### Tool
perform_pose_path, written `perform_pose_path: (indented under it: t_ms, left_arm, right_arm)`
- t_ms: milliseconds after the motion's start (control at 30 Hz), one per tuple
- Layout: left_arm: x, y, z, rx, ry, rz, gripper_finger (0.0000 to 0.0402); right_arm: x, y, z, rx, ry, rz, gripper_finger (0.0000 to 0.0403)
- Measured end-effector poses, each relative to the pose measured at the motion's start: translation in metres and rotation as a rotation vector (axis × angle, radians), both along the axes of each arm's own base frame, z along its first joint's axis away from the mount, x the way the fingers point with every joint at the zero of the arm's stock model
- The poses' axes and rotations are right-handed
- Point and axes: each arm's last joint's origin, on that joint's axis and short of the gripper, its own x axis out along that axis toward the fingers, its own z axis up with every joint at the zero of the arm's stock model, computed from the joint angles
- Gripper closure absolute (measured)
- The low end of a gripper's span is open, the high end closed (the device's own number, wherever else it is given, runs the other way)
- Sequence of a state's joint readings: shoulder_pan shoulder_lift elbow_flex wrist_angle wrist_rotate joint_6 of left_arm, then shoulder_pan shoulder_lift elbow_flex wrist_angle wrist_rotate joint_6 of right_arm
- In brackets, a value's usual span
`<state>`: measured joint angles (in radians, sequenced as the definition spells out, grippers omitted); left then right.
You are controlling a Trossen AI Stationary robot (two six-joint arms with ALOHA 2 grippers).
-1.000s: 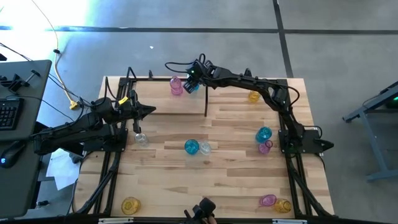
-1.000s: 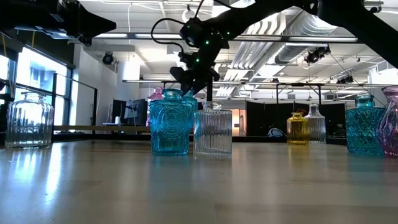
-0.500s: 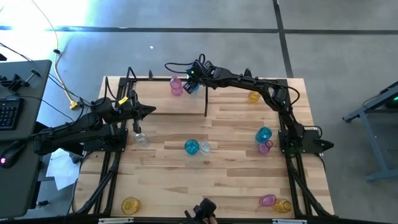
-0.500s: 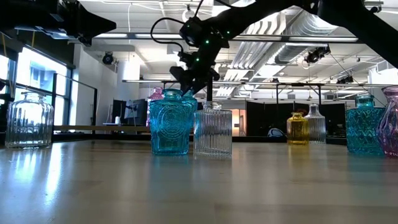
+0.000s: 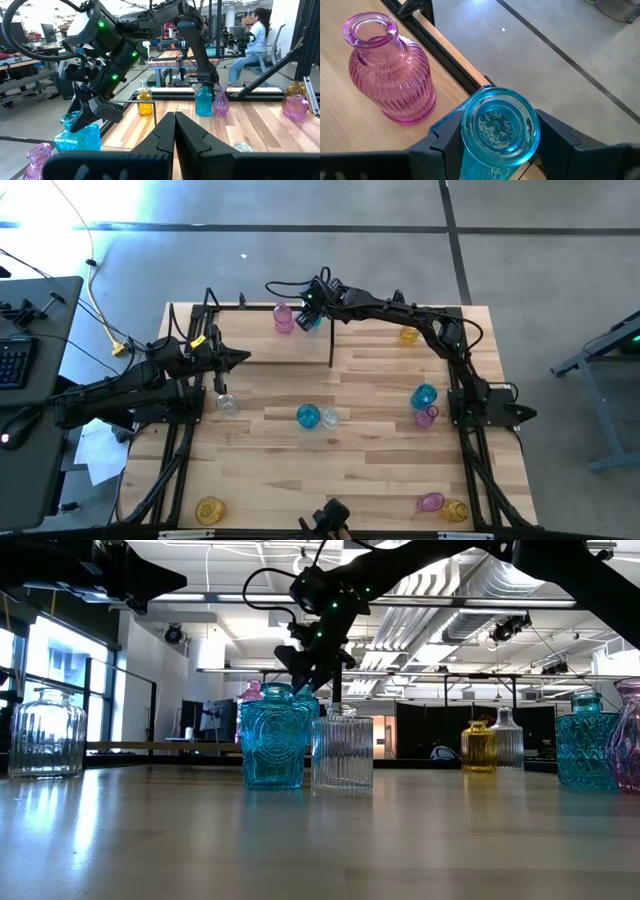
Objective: Sort vases onto shelf
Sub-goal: Put the bottom left blue flower vase on the shelf
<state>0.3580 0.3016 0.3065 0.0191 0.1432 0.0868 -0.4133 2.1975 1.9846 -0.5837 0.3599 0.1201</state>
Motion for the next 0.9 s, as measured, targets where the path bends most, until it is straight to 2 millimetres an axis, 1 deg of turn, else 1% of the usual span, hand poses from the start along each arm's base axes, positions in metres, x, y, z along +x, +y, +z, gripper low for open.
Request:
perform_pose_path:
  t_ms: [200, 500, 900]
  left_arm:
    - [0.0, 0.0, 0.0, 0.0, 0.0, -0.001, 0.0401]
    - [0.0, -0.0001, 0.0, -0.001, 0.0, -0.003, 0.0401]
    - [0.0, -0.0001, 0.0, -0.001, 0.0, -0.003, 0.0401]
  right_arm:
    - [-0.0003, -0.0001, -0.0001, 0.002, -0.003, -0.014, 0.0222]
    - [-0.0008, -0.0001, -0.0007, 0.002, 0.003, -0.02, 0.0178]
    - [-0.0009, 0.0, -0.0008, -0.004, 0.012, -0.013, 0.0175]
